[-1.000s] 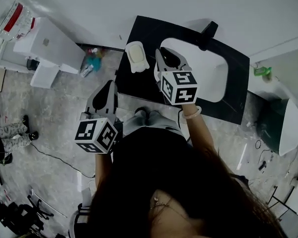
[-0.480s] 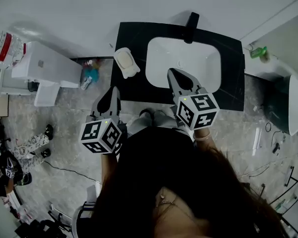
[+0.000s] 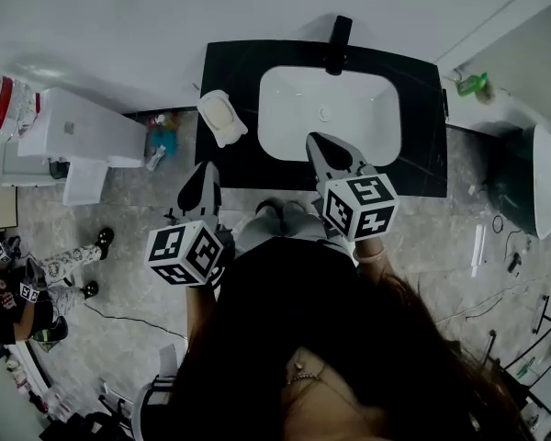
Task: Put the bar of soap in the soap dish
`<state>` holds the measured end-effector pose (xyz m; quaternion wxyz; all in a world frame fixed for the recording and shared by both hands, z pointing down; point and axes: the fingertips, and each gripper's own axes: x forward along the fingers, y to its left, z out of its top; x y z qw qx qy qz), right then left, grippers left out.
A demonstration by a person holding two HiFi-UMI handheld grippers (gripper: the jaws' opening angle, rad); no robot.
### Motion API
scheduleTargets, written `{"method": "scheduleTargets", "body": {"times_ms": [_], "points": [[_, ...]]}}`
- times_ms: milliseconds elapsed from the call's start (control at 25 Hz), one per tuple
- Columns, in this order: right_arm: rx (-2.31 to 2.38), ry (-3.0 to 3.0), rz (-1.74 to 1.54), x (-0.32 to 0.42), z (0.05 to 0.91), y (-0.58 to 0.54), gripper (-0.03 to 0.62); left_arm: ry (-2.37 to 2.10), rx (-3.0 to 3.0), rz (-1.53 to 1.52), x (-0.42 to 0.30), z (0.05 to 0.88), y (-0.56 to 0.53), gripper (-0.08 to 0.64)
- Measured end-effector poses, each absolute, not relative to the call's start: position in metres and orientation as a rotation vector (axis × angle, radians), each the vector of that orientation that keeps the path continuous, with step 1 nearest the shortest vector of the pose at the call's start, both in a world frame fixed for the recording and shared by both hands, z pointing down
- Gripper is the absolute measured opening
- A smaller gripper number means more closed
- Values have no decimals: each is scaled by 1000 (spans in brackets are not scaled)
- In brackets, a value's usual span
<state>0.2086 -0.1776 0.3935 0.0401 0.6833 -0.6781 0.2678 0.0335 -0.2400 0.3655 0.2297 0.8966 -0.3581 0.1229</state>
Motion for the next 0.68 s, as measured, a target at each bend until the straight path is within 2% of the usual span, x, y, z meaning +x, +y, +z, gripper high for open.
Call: {"method": "scheduleTargets", "body": {"times_ms": [680], "points": [[2069,-2057,864,217,406,-169,18,-967,2440,338,42,369,-230,0]]}}
